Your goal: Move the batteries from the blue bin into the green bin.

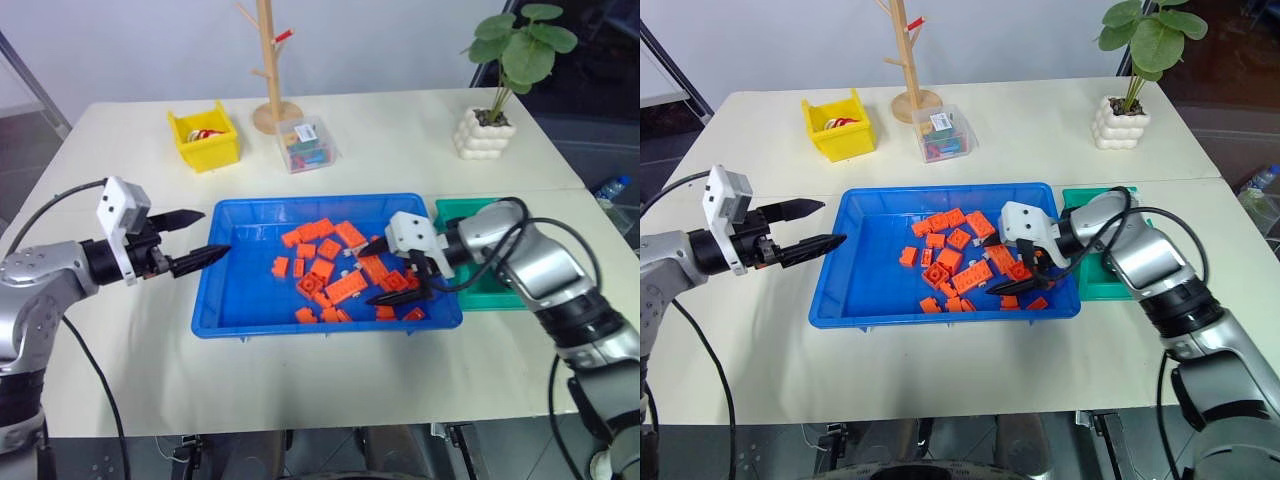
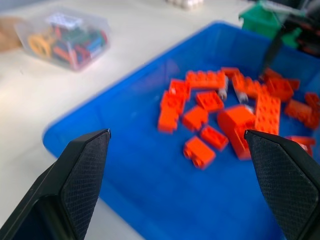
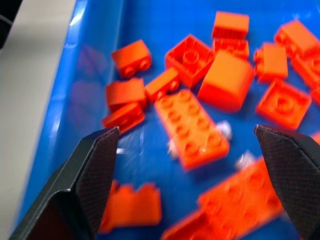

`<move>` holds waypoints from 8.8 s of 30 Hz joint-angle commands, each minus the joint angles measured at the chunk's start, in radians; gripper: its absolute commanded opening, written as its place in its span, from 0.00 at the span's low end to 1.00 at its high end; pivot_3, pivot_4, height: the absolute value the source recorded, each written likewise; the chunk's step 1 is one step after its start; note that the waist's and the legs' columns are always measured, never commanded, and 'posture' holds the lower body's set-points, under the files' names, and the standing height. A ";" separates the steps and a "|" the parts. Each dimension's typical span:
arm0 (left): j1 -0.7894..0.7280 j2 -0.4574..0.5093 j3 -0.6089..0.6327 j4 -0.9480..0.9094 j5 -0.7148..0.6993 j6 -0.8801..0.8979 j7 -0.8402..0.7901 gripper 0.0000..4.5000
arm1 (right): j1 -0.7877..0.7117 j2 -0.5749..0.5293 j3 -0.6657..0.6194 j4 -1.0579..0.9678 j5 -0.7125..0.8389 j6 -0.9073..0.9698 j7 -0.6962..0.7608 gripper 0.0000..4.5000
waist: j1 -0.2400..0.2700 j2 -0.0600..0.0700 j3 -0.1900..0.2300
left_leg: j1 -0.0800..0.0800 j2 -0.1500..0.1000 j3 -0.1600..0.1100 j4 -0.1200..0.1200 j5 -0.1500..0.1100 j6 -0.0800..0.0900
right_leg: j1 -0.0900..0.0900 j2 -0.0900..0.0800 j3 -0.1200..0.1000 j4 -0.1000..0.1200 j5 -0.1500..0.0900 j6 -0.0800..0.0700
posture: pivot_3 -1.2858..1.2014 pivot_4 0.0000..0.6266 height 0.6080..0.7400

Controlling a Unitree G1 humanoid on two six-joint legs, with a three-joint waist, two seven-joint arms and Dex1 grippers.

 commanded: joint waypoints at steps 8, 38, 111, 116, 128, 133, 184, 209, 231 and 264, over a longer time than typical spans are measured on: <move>0.080 0.071 0.037 -0.140 -0.080 0.055 -0.062 1.00 | -0.074 0.101 0.029 0.106 -0.092 -0.107 0.076 0.99 | 0.004 0.000 0.000 | 0.000 0.000 0.000 0.000 0.000 0.000 | 0.000 0.000 0.000 0.000 0.000 0.000 | 0.52 0.24 1.00; 0.038 0.051 0.020 -0.145 -0.085 0.041 -0.030 1.00 | -0.093 0.173 0.021 0.225 -0.206 -0.208 0.102 0.49 | -0.018 0.000 0.000 | 0.001 0.000 -0.001 0.000 0.000 0.000 | 0.000 0.001 0.000 0.001 0.000 0.000 | 0.52 0.24 1.00; 0.017 0.008 0.020 -0.123 -0.074 0.006 0.057 1.00 | -0.048 0.192 0.089 0.131 -0.256 -0.166 0.131 0.50 | -0.020 0.000 0.000 | 0.001 0.000 -0.001 0.000 0.000 0.000 | 0.000 0.001 0.000 0.002 0.000 0.000 | 0.52 0.24 1.00; 0.014 -0.001 0.021 -0.124 -0.073 0.004 0.065 1.00 | -0.062 0.203 0.110 0.207 -0.294 -0.209 0.116 0.50 | -0.020 0.000 0.000 | 0.001 0.000 -0.001 0.000 0.000 0.000 | 0.000 0.001 0.000 0.002 0.000 0.000 | 0.52 0.24 1.00; 0.028 -0.005 0.033 -0.132 -0.075 -0.001 0.078 1.00 | -0.076 0.222 0.106 0.222 -0.305 -0.238 0.117 0.25 | -0.020 0.000 0.000 | 0.001 0.000 -0.001 0.000 0.000 0.000 | 0.000 0.001 0.000 0.002 0.000 0.000 | 0.52 0.24 1.00; 0.020 -0.008 0.023 -0.122 -0.069 -0.009 0.075 1.00 | -0.130 0.301 0.069 0.186 -0.270 -0.227 0.059 0.25 | -0.024 0.000 0.000 | 0.002 0.000 -0.001 0.000 0.000 0.000 | 0.000 0.001 0.000 0.002 0.000 0.000 | 0.52 0.24 1.00; -0.065 -0.012 -0.068 -0.118 -0.074 -0.004 -0.001 1.00 | 0.010 0.090 0.021 0.065 -0.289 -0.115 0.024 0.90 | -0.019 0.000 0.000 | 0.001 0.000 -0.001 0.000 0.000 -0.001 | 0.000 0.001 0.000 0.002 0.000 0.000 | 0.52 0.24 1.00; -0.090 -0.013 -0.061 -0.126 -0.109 0.020 -0.019 1.00 | -0.081 0.147 -0.014 0.042 -0.265 -0.094 0.017 0.01 | -0.020 0.000 0.000 | 0.001 0.000 -0.001 0.000 0.000 -0.001 | 0.000 0.001 0.000 0.002 0.000 0.000 | 0.52 0.24 1.00; -0.424 -0.219 -0.300 0.208 0.038 -0.129 -0.170 1.00 | 0.011 -0.299 -0.352 0.049 -0.215 0.019 -0.060 0.01 | 0.001 -0.001 0.000 | 0.000 0.000 0.000 0.001 0.000 0.000 | 0.000 0.001 0.000 0.001 0.000 0.000 | 0.52 0.24 1.00; -0.373 -0.142 -0.239 0.173 0.054 -0.104 -0.207 1.00 | -0.076 -0.133 -0.274 -0.028 -0.184 0.057 -0.121 0.98 | -0.020 -0.001 0.000 | 0.001 0.000 0.000 0.000 0.000 0.000 | 0.000 0.001 0.000 0.002 0.000 0.000 | 0.52 0.24 1.00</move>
